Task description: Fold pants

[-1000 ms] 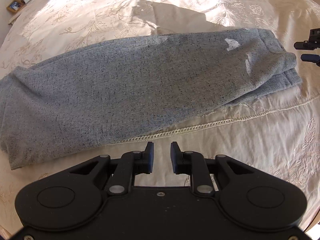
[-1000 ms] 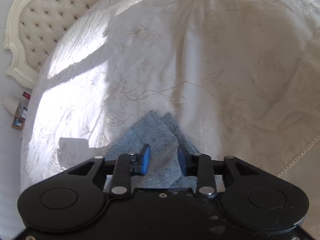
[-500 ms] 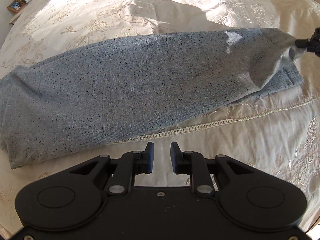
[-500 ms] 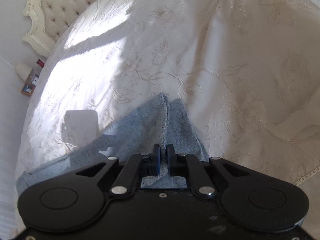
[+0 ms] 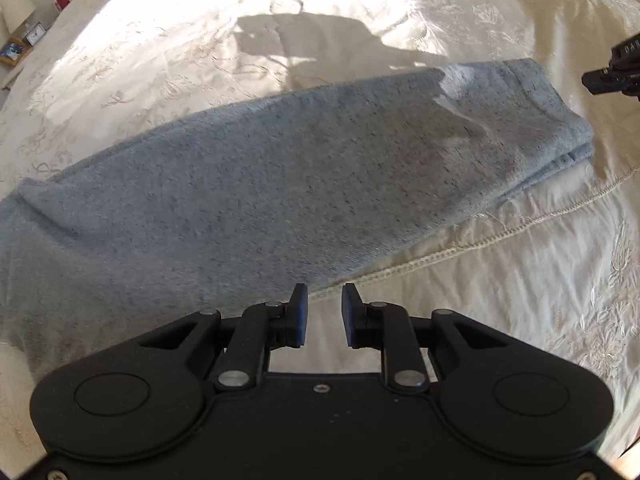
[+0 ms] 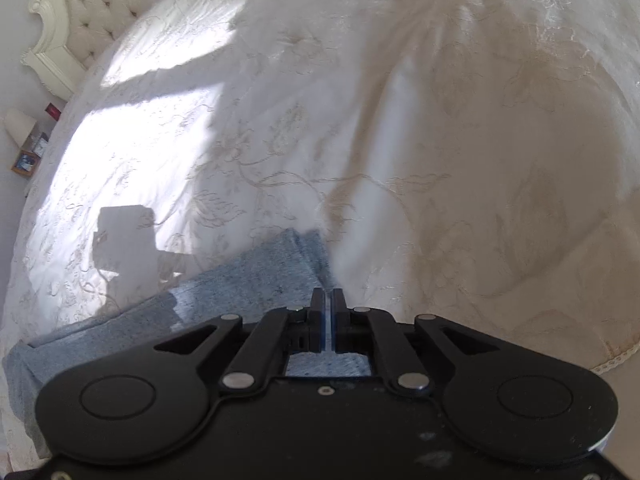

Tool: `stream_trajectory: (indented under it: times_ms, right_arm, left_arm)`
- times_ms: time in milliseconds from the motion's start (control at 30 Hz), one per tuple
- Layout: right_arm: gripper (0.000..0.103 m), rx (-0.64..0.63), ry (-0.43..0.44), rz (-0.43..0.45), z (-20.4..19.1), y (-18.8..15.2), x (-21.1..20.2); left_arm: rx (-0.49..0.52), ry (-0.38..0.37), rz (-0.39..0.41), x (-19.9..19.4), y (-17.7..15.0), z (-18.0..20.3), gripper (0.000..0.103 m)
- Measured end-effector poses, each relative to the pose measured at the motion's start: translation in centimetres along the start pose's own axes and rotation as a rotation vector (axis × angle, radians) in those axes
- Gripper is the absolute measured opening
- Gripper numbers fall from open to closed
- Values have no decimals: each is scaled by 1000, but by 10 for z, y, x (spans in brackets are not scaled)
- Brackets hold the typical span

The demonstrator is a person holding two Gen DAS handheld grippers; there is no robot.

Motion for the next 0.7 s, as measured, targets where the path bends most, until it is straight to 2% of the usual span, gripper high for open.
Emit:
stream_trajectory:
  times_ms: [100, 167, 267, 400, 533, 567, 633, 667, 700]
  right_arm:
    - [14, -60, 32, 5, -21, -9, -4]
    - [19, -82, 60, 1, -36, -14, -1]
    - [21, -82, 106, -8, -60, -21, 4]
    - [22, -122, 157, -26, -100, -37, 7]
    - [22, -145, 185, -55, -138, -58, 10]
    - [22, -145, 192, -62, -149, -64, 9]
    - [22, -140, 198, -76, -168, -75, 9]
    - [22, -132, 203, -84, -178, -80, 9]
    - [22, -124, 210, -92, -188, -85, 10]
  left_arm:
    - [-59, 56, 11, -1, 14, -38, 30]
    - [-106, 115, 11, 4, 22, -70, 30]
    - [-174, 203, 18, 14, 33, -119, 30]
    - [-279, 279, 0, 24, 31, -183, 30]
    - [-341, 330, -51, 32, 1, -232, 30]
    - [-355, 340, -83, 38, -11, -243, 30]
    - [-368, 366, -204, 52, -41, -263, 30]
    - [-378, 347, -238, 56, -55, -269, 30]
    - [-387, 314, -235, 54, -65, -273, 30]
Point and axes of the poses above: each gripper's, at about its wrist camera, not at the fingertips, and x roughly the way its jaws point, z to its right, y to its top, the point moved 3 cm from there along x, roughly the way its jaws point, and after that the axes turned 11 degrees about z, right-handed, at the moved point
